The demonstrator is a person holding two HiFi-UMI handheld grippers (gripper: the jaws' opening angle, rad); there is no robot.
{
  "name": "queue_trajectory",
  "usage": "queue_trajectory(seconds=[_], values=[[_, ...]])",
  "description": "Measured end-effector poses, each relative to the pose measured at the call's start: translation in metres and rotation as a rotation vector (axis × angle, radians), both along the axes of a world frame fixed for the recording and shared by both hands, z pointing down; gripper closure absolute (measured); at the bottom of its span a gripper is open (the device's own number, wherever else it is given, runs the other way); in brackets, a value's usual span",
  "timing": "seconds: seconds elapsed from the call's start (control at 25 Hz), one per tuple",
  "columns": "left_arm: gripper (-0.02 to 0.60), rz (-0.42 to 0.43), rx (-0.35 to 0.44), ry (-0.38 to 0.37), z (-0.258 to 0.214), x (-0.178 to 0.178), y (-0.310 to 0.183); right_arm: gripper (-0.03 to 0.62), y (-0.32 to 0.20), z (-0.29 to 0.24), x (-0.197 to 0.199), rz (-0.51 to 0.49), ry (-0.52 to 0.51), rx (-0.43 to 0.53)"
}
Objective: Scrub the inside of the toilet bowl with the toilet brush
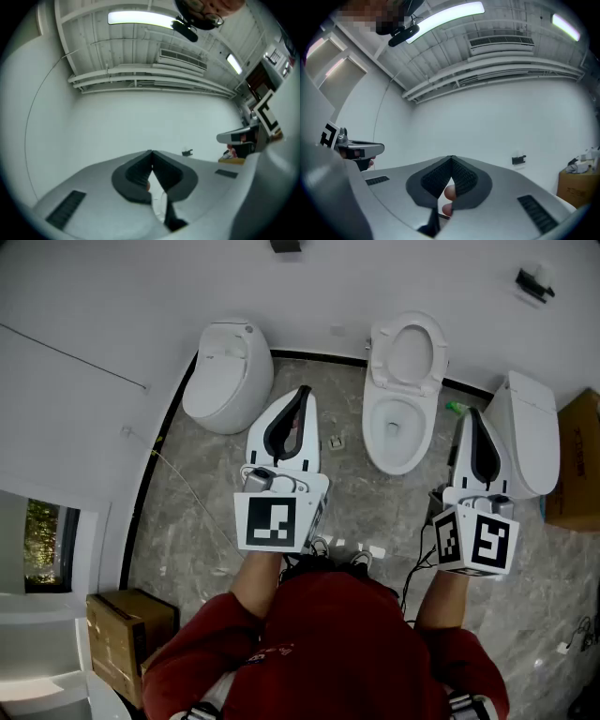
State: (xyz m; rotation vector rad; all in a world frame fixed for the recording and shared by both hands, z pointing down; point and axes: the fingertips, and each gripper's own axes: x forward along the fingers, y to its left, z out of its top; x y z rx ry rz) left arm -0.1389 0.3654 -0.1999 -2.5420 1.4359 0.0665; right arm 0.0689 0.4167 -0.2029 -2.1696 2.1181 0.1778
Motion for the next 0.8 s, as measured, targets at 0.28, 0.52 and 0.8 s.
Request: queue_trajectory(seconds=[0.28, 0.52, 0.8], values=[[0.581, -0.011, 0.031, 0.028, -0.002, 0.019, 0.006, 0.599, 0.006, 0.006, 0.019, -0.012, -0.024, 0.007], [0.581, -0.019, 0.023, 0.008, 0.010, 0.024, 0.005, 0.599, -0.001, 0.022, 0.022, -0.037, -0.049, -0.033], [0.581, -0.042, -0.030, 0.005, 0.034, 0.011, -0.032, 0.599, -0.044, 0.044, -0.008, -0.157, -0.053, -0.087]])
